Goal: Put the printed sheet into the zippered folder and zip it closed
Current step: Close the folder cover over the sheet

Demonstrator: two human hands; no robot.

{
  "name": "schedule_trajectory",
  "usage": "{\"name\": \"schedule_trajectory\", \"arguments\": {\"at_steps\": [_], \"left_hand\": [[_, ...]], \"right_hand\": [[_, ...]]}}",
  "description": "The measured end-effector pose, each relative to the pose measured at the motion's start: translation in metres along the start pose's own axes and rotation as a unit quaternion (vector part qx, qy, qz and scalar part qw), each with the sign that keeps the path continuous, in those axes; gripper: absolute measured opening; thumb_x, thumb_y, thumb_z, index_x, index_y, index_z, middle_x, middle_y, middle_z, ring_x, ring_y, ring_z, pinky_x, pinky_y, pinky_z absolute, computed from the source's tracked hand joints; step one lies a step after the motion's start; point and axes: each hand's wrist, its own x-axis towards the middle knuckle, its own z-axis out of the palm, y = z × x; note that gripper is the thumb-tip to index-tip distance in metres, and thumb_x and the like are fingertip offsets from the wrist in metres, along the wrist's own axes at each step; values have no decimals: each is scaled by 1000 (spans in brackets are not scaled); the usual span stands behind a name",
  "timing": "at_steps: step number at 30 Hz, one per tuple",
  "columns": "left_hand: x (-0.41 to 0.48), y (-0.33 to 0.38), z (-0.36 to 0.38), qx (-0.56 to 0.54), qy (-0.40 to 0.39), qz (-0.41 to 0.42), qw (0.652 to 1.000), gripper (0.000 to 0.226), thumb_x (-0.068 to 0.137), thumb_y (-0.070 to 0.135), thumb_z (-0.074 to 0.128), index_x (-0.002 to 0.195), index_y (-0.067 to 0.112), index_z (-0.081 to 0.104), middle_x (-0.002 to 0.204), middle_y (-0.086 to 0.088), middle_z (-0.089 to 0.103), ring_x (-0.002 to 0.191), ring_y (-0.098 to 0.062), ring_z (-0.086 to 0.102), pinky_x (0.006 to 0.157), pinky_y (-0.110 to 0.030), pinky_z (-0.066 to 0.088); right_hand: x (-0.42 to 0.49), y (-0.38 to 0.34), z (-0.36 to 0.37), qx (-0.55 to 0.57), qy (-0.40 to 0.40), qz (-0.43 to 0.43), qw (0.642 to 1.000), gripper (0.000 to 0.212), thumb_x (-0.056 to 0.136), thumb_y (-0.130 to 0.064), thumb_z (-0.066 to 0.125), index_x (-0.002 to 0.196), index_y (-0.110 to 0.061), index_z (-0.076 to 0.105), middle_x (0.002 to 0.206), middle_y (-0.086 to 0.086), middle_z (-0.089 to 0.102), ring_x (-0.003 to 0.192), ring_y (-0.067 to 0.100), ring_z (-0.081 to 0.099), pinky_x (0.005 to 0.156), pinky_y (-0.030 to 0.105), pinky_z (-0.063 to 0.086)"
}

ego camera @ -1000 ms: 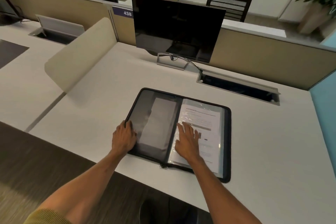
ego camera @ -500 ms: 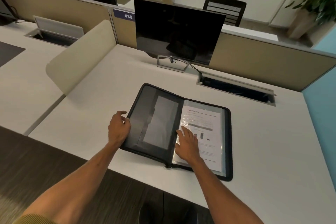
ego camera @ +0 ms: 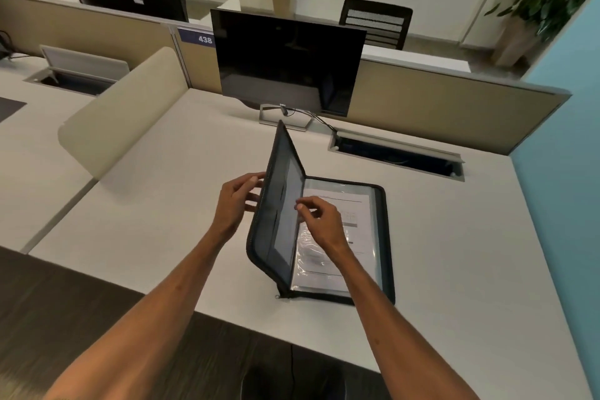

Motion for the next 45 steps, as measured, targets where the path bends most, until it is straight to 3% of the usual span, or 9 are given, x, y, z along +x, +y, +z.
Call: {"name": "schedule_trajectory", "arguments": {"at_steps": [3,8,15,21,25,34,39,42,45], "left_hand": [[-6,-1,41,41,-47,46,997,39,114,28,47,150,25,61,138,12,71,120,-3,71,90,-29,65],[-16,-5,96,157,-126,97,975,49,118,41,32,166,43,27,170,20,32,158,-4,32,127,-29,29],[-27,-19,164,228,-231,154,933,59,119,32,27,171,31,1,176,23,-4,164,1,0,136,-35,11],[-33,-40,206,373,-246,146,883,63,118,34,26,170,16,-5,178,3,-12,165,-12,-12,136,-43,7],[-44,-57,214,435,-262,80,858,68,116,43,23,169,21,-13,177,2,-18,166,-18,-11,137,-45,6],[-52,-87,195,529,-266,17,806,72,115,47,23,169,17,-14,177,-2,-20,166,-22,-12,136,-48,2],[-43,-93,185,545,-276,5,792,70,116,47,19,168,17,-16,176,-2,-22,165,-19,-16,136,-44,-2],[-39,-94,183,553,-277,11,785,70,116,47,18,168,17,-17,176,-1,-22,165,-19,-16,136,-43,-2],[-33,-94,181,557,-280,14,782,69,116,46,18,169,17,-15,177,-1,-21,165,-18,-15,136,-43,-2]], "right_hand": [[3,-6,-25,76,27,-10,997,21,104,-33,64,115,-19,76,101,-3,81,80,21,80,73,33,68],[-2,-4,-71,109,64,-6,992,25,103,-44,64,111,-23,75,96,-5,82,72,22,80,66,38,67],[-13,28,-128,67,104,56,991,18,95,-40,75,105,-24,76,97,-1,79,74,21,79,62,48,69],[-20,73,-157,-29,111,118,986,37,91,-22,82,126,-13,73,109,-2,75,89,6,71,91,39,65],[-22,99,-165,-74,105,175,976,42,94,-19,78,134,-9,69,128,8,75,115,26,72,106,41,59],[-27,131,-151,-206,79,242,945,26,99,-19,65,122,-7,69,117,12,74,106,33,72,93,40,59],[-26,135,-132,-335,53,184,923,34,101,-16,59,135,-10,57,138,10,54,117,30,64,91,37,55],[-25,133,-119,-402,8,88,911,66,104,-26,58,164,-17,31,167,11,32,151,29,40,124,40,39],[-25,130,-101,-424,-86,58,900,73,109,-53,41,170,-25,10,178,6,4,166,27,11,135,48,15]]}}
